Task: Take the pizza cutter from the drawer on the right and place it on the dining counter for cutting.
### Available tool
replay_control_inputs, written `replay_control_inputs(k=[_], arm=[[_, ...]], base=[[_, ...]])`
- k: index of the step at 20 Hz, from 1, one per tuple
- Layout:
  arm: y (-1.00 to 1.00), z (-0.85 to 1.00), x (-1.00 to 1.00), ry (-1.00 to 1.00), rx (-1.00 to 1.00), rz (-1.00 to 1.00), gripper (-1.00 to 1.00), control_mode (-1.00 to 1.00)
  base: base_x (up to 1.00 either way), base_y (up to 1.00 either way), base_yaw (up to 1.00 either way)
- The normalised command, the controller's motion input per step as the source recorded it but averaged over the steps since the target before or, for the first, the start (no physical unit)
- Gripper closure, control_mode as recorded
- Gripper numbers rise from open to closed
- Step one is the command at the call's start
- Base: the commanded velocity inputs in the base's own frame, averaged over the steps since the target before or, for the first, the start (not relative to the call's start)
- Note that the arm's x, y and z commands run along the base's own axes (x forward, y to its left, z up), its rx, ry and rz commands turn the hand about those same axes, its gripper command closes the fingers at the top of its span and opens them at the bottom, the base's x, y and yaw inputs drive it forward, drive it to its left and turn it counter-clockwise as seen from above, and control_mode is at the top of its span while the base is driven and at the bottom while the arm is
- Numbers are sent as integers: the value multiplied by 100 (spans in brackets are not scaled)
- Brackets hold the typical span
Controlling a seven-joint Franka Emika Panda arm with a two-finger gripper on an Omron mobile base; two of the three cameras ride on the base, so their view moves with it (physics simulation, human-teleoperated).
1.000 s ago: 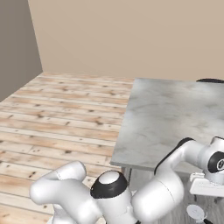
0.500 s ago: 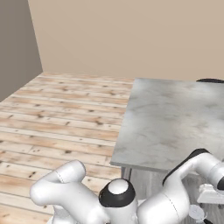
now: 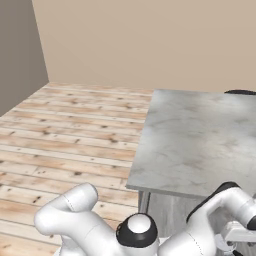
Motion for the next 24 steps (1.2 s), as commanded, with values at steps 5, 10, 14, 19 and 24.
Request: replay_control_inputs(k=[5, 10, 14, 19, 24], arm=[[-3, -42, 0, -5, 0, 0, -100, -100], [-6, -31, 0, 0, 0, 0, -100, -100], [-26, -14, 0, 0, 0, 0, -100, -100], [-35, -1, 1, 0, 0, 0, -100, -100], [-4, 0, 7, 0, 0, 0, -100, -100]], base=[[0, 0, 0], [0, 0, 0], [0, 0, 0], [0, 0, 0], [0, 0, 0]])
